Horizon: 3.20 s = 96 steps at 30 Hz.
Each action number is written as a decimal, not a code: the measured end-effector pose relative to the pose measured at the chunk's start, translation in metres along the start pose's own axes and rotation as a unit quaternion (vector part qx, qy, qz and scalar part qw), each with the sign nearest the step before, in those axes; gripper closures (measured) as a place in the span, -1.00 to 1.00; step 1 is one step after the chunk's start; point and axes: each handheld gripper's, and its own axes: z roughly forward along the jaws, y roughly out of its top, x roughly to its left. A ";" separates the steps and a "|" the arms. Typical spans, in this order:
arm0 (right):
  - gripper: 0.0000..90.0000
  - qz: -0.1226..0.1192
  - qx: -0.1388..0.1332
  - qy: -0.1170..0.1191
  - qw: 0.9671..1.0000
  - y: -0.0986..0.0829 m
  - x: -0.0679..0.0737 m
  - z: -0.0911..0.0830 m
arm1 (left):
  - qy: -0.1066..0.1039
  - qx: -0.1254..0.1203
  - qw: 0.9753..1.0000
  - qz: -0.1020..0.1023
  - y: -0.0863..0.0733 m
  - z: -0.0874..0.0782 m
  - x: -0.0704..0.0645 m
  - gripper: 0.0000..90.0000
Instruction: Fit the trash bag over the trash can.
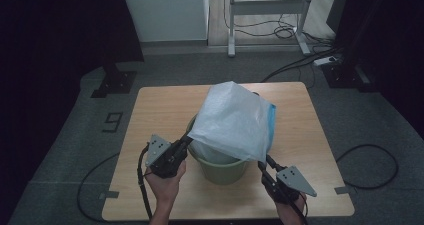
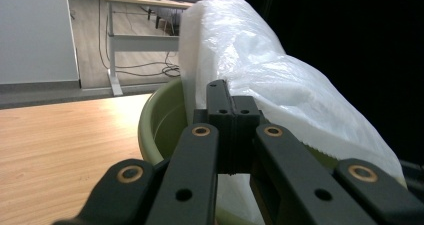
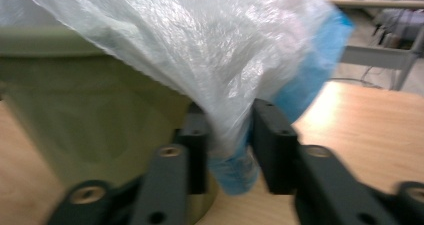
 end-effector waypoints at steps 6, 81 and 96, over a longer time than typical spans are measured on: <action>0.94 0.008 -0.039 -0.026 0.999 0.018 -0.007 -0.004 | -0.012 0.005 1.000 0.008 -0.002 0.001 -0.002 1.00; -0.02 -0.019 -0.090 0.068 0.993 0.047 0.014 -0.021 | -0.101 0.023 0.994 0.039 0.023 0.007 -0.009 0.98; -0.44 0.012 -0.067 0.114 0.991 0.025 0.002 -0.035 | -0.095 0.000 0.995 -0.006 0.004 -0.020 0.021 0.98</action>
